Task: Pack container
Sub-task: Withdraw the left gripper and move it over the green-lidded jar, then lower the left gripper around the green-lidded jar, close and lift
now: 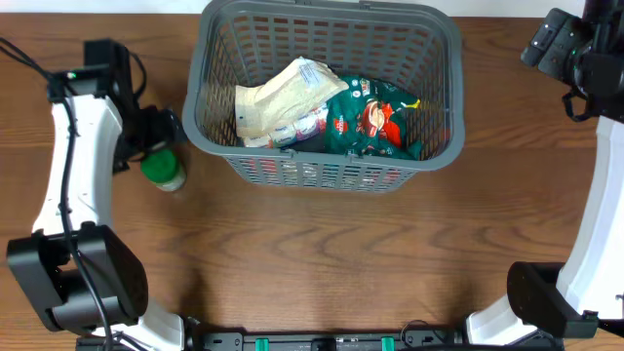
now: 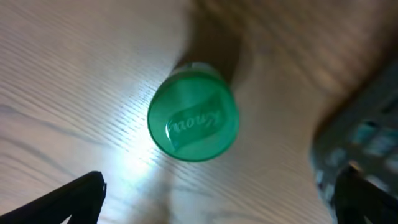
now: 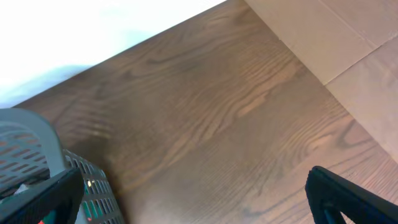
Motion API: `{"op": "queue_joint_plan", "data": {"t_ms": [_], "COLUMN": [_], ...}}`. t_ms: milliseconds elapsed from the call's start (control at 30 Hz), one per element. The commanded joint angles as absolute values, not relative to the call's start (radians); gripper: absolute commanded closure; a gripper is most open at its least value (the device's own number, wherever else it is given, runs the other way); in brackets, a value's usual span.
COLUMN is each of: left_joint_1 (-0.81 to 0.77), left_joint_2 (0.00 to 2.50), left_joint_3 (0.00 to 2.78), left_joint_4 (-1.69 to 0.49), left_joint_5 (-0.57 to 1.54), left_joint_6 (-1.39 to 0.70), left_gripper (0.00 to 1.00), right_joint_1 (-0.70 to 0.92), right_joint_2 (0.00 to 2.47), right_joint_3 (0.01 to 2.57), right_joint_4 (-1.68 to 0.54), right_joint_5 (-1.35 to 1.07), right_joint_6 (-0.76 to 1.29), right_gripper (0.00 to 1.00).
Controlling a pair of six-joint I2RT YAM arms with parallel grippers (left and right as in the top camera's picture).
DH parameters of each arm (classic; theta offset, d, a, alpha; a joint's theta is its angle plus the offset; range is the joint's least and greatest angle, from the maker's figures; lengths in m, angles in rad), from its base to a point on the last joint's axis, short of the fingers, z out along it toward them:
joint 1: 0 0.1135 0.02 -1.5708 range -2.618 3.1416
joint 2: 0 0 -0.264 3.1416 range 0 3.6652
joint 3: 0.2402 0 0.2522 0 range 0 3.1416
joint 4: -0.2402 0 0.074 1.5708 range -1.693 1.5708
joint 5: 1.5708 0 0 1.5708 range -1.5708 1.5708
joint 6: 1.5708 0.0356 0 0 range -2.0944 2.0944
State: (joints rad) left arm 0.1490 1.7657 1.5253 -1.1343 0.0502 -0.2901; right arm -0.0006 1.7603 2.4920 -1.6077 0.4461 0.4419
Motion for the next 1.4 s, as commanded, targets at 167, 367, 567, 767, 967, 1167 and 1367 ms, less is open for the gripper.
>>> {"op": "queue_joint_plan", "data": {"t_ms": [167, 367, 567, 767, 967, 1167, 1367], "left_joint_1": [0.165, 0.185, 0.187, 0.187, 0.187, 0.187, 0.187], "left_joint_2": [1.771, 1.785, 1.832, 1.885, 1.892, 1.893, 1.900], "left_joint_3": [1.380, 1.369, 1.369, 1.369, 1.369, 1.369, 1.369], "left_joint_4": [-1.021, -0.954, -0.944, -0.928, -0.883, -0.857, -0.840], "left_joint_5": [0.057, 0.067, 0.072, 0.072, 0.072, 0.071, 0.071], "left_joint_6": [-0.312, -0.308, -0.308, -0.308, -0.308, -0.309, -0.309], "left_gripper": [0.02, 0.01, 0.02, 0.01, 0.01, 0.01, 0.01], "right_joint_1": [-0.005, -0.005, -0.005, -0.005, -0.005, -0.005, -0.005], "right_joint_2": [1.758, 1.758, 1.758, 1.758, 1.758, 1.758, 1.758], "right_joint_3": [2.502, 2.502, 2.502, 2.502, 2.502, 2.502, 2.502], "right_joint_4": [-1.609, -1.609, -1.609, -1.609, -1.609, -1.609, -1.609], "right_joint_5": [0.463, 0.463, 0.463, 0.463, 0.463, 0.463, 0.463], "right_joint_6": [0.456, 0.456, 0.456, 0.456, 0.456, 0.456, 0.456], "right_gripper": [0.01, 0.01, 0.01, 0.01, 0.01, 0.01, 0.01]}}
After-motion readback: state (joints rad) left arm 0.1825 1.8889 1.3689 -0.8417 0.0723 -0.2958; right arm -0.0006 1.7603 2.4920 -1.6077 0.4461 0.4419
